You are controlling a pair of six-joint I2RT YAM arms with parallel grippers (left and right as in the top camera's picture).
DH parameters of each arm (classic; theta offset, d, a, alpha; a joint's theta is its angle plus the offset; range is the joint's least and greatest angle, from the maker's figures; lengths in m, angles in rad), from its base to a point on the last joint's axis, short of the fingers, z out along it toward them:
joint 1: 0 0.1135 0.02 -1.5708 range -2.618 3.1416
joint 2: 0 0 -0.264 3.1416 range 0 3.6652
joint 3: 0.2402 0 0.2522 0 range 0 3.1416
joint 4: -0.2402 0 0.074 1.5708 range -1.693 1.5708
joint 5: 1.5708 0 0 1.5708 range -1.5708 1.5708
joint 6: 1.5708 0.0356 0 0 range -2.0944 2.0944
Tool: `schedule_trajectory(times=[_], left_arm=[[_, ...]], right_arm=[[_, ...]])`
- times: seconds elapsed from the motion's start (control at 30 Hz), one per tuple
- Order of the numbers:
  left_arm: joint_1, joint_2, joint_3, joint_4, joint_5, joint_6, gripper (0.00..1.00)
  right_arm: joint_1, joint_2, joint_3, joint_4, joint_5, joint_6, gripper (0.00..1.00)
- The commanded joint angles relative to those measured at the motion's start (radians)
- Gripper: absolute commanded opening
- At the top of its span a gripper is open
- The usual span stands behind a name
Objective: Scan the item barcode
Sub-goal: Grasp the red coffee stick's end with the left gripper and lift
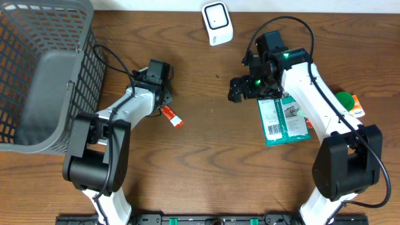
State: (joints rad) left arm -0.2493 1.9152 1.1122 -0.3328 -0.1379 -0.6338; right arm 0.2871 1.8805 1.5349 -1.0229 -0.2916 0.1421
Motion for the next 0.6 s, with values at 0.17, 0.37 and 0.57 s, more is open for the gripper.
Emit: schedule_trajectory(times=[0.17,0.37,0.57], left_arm=[[0.007,0.027,-0.008,-0.006,-0.004,-0.014,0.20],[0.007,-0.053,-0.006,-0.021,-0.001,-0.014,0.08],[0.009,-0.235,-0.006,-0.039,0.131,0.002,0.08]], right_arm=[[0.003,0.004,-0.021,0.010,-0.015,0.010,0.94],[0.002,0.004,-0.021,0.000,-0.218,-0.075,0.85],[0.000,0.004,-0.023,-0.004,-0.467,-0.151,0.75]])
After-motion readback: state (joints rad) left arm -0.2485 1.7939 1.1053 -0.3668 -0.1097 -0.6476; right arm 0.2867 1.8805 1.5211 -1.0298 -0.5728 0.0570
